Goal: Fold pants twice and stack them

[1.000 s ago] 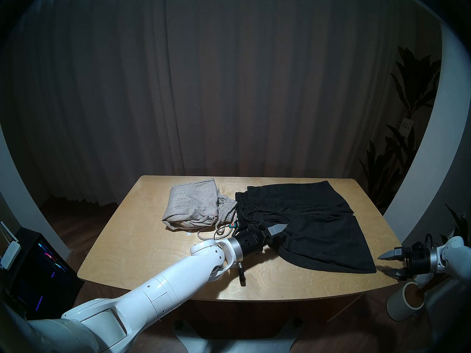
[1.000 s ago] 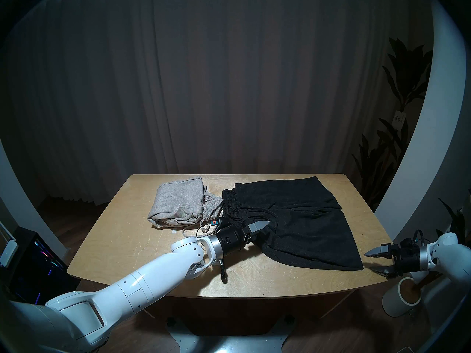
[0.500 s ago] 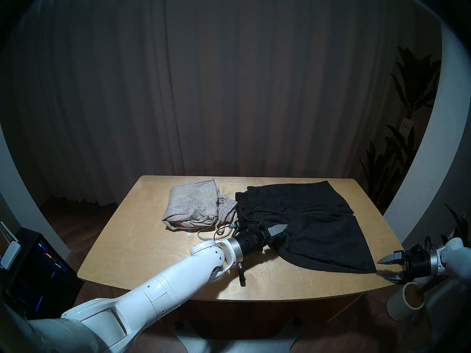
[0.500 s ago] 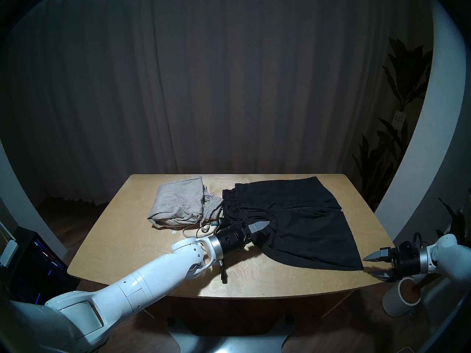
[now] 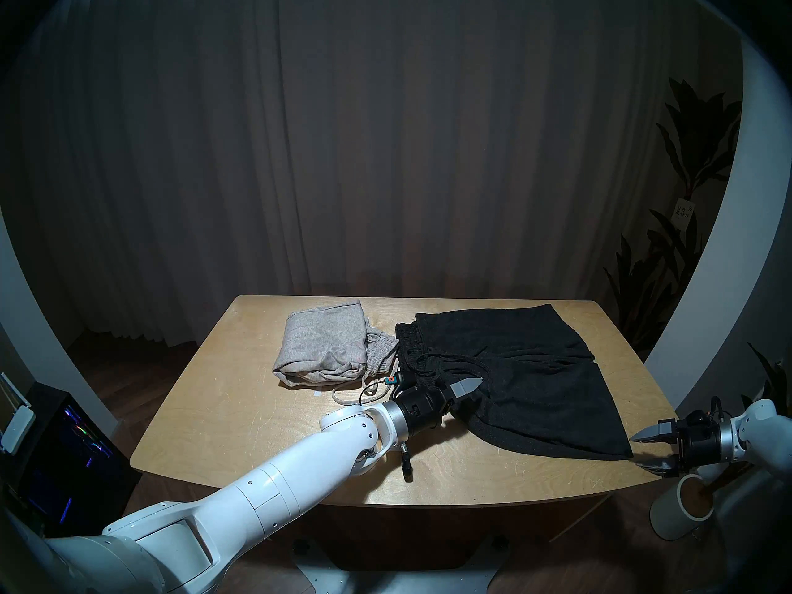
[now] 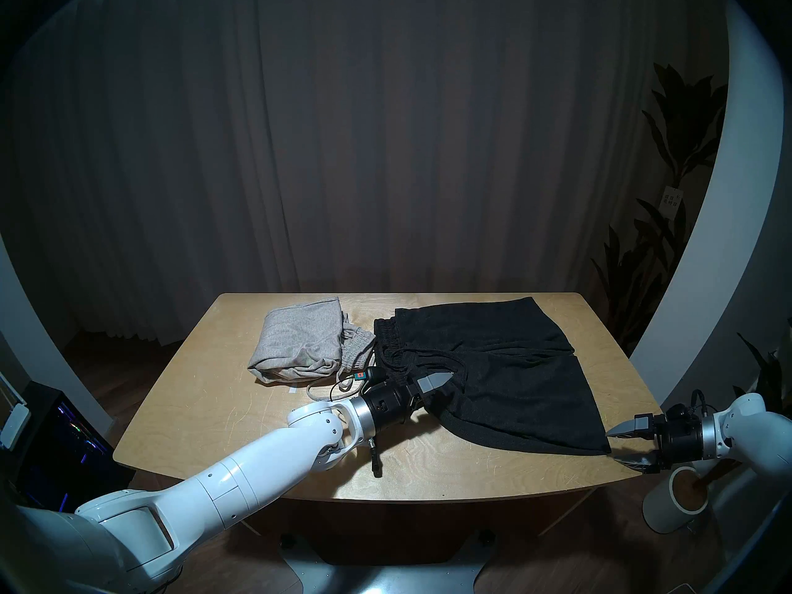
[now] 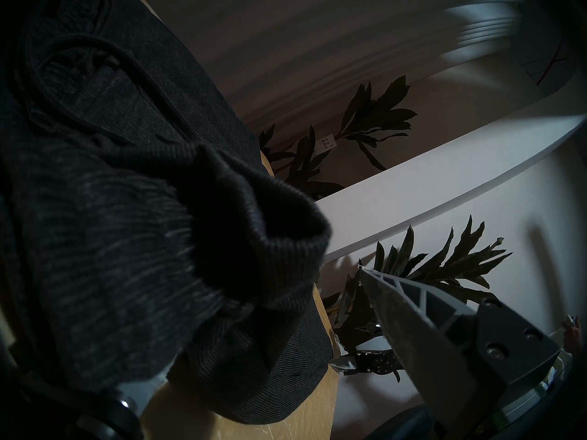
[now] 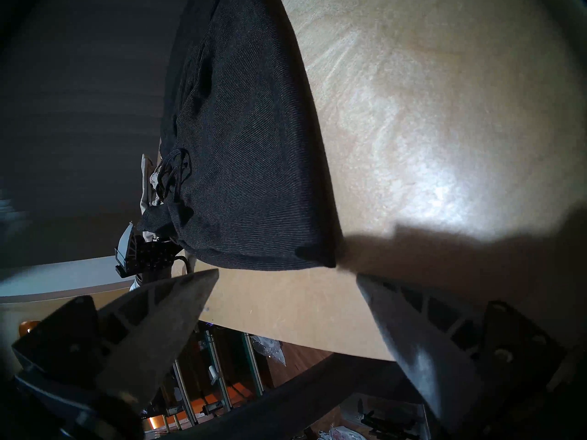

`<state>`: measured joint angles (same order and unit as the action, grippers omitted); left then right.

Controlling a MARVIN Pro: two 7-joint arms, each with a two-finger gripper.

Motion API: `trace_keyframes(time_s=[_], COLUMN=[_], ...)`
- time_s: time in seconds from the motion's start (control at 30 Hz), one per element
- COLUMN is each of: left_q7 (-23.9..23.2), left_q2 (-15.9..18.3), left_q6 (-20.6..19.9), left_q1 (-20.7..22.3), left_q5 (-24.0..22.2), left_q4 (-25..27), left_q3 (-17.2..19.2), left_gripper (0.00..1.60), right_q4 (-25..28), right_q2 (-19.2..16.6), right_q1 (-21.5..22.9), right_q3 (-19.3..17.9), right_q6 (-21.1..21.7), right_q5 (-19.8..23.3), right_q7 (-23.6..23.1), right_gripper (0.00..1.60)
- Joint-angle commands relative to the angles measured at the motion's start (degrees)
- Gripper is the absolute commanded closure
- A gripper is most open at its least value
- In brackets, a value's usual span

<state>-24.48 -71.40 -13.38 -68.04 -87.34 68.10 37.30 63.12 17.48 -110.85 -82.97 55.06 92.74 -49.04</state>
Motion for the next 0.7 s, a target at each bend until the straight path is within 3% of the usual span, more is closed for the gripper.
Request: trace_keyframes(time_s=[0.0, 0.67], left_q7=[2.7, 2.3], left_q2=[3.7, 4.2], left_q6=[-0.9, -1.0], left_q1=[-5.1, -4.7], left_q5=[0.9, 0.6], left_q4=[-6.5, -6.6], left_q3=[-2.4, -2.3], left_gripper=[0.0, 0.0], right_q4=[0.3, 1.4], right_q2=[0.5, 4.6], right_q1=[2.5, 7.9], right_q3=[-0.5, 0.6], right_q6=[-0.1, -0.1], right_q5=[0.3, -0.2], right_q7=[0.8, 6.3], right_gripper=[0.0, 0.0])
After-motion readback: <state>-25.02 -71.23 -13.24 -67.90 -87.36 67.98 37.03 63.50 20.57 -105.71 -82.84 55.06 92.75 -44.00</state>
